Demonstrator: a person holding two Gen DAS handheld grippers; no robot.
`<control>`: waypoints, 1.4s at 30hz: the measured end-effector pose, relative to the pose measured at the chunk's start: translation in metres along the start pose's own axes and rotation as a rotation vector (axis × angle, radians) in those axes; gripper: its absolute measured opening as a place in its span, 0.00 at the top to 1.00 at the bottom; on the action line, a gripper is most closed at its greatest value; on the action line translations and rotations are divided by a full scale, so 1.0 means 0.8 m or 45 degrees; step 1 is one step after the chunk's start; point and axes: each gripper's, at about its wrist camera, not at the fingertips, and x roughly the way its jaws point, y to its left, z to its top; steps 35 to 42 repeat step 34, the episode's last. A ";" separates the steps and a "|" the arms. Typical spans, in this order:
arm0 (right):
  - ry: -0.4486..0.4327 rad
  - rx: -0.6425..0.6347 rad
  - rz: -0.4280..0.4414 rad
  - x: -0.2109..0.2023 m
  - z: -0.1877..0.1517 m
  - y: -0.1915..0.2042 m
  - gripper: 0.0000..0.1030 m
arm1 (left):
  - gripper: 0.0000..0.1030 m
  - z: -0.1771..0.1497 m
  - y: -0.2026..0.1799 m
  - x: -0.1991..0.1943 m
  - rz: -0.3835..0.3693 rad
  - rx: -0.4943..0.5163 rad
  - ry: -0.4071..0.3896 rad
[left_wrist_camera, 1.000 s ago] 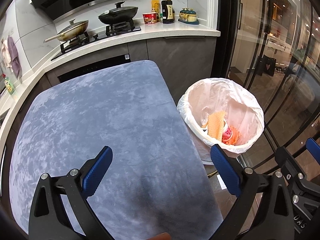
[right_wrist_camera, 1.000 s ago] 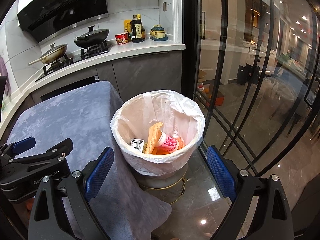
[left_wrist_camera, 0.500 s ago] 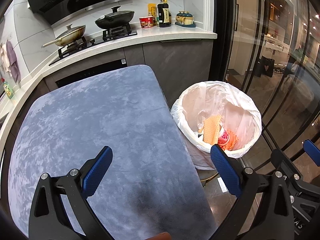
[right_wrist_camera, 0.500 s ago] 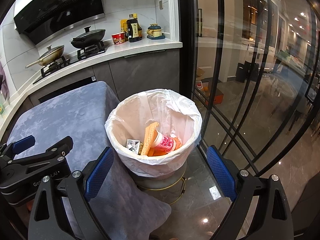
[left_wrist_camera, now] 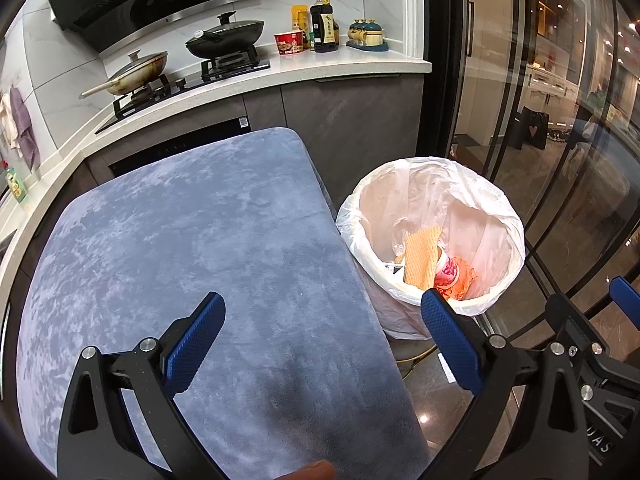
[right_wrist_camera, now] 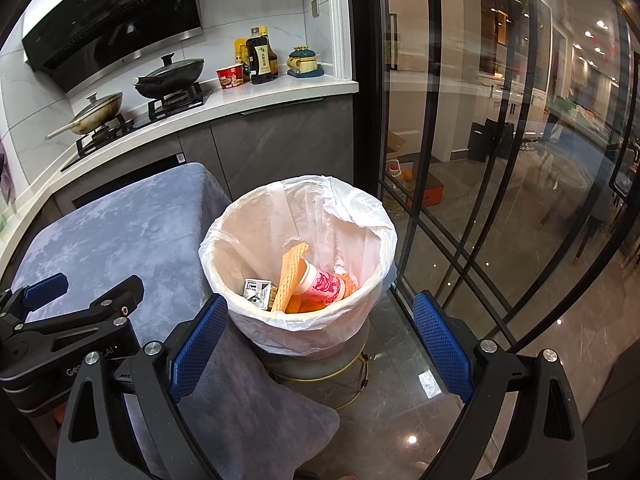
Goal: Collect trash
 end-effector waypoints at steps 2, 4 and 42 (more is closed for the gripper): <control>0.001 0.000 -0.001 0.001 0.000 -0.001 0.13 | 0.09 0.000 -0.001 0.000 -0.006 0.002 0.000; 0.001 0.000 0.000 0.001 0.000 -0.001 0.13 | 0.09 0.000 -0.002 0.001 -0.005 0.009 -0.006; 0.001 -0.020 -0.026 0.004 -0.002 -0.001 0.13 | 0.09 -0.001 0.000 0.009 -0.022 -0.009 0.016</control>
